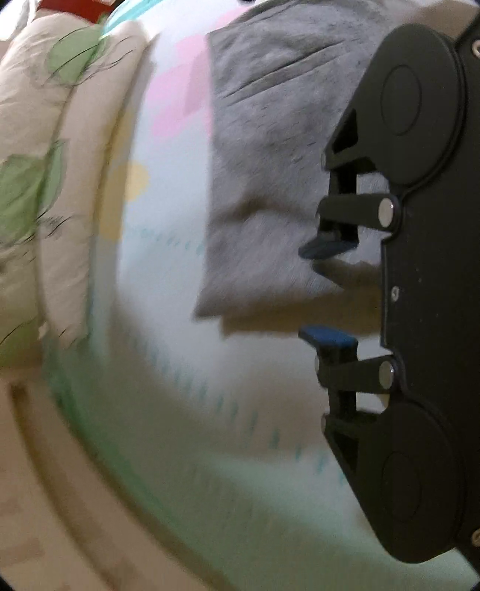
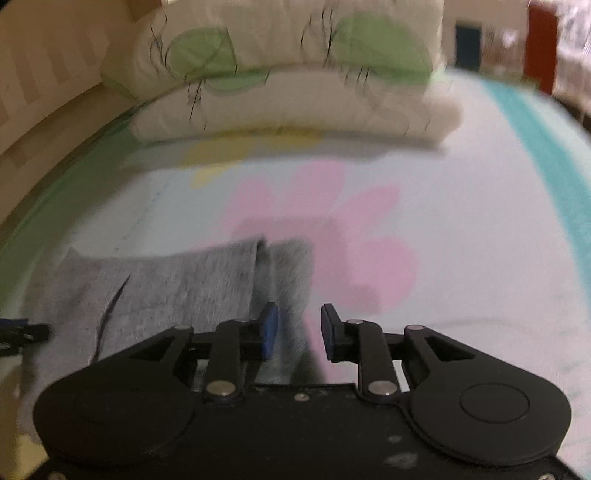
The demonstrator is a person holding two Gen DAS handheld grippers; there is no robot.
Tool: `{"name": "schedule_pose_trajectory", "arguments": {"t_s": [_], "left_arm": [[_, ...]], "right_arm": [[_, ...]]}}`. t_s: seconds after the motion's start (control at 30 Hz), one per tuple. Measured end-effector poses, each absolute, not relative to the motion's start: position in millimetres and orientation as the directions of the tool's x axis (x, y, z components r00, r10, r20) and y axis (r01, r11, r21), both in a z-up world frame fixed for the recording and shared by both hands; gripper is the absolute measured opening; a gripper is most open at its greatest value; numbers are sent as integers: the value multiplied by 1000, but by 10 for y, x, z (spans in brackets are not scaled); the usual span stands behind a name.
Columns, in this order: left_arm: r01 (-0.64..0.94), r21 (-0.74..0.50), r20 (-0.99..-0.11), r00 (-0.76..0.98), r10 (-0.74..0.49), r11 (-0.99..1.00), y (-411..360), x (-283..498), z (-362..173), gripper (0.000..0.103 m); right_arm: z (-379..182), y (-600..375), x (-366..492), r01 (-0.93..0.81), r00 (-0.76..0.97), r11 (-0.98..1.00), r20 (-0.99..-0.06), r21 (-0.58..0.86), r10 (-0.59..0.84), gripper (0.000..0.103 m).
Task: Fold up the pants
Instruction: 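Lower the folded pants onto the bed and open both tools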
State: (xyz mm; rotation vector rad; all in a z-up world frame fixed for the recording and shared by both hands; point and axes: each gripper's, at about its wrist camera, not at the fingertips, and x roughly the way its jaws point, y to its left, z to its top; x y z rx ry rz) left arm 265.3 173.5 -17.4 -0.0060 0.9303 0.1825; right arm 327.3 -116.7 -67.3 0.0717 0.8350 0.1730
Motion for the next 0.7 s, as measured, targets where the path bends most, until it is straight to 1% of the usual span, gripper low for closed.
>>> {"name": "schedule_pose_trajectory", "arguments": {"t_s": [0.07,0.13,0.2,0.27,0.37,0.43,0.5,0.57,0.7], "left_arm": [[-195,62,-778,604,170,979,1761,2559,-48,57],[-222,34,-783,600,164,975,1745,2487,32,57],[-236,-20,-799,589,126,972,1696,2389,45,57],[-221,-75,-824,563,64,972,1577,2314,8,57],[-205,-124,-862,507,-3,971,1382,2298,-139,57],[-199,-135,-878,478,-24,971,1272,2329,-265,57],[-217,-112,-895,447,-3,970,1186,2359,-405,59],[-230,-94,-880,474,27,969,1145,2365,-433,59],[-226,-60,-869,491,61,972,1104,2331,-313,57]], "right_arm": [[-520,-1206,3167,-120,689,979,-697,162,200,26],[-369,-1167,3000,-168,709,966,-657,196,257,26],[-257,-1052,2827,-241,709,945,-626,220,326,26],[-220,-920,2645,-314,692,925,-615,215,378,26],[-356,-762,2464,-382,647,910,-657,159,386,26],[-549,-721,2477,-365,613,922,-712,128,342,25],[-778,-722,2535,-325,563,940,-778,100,278,25],[-862,-736,2548,-324,564,941,-779,95,273,21],[-653,-717,2500,-308,583,946,-766,100,271,22]]}}
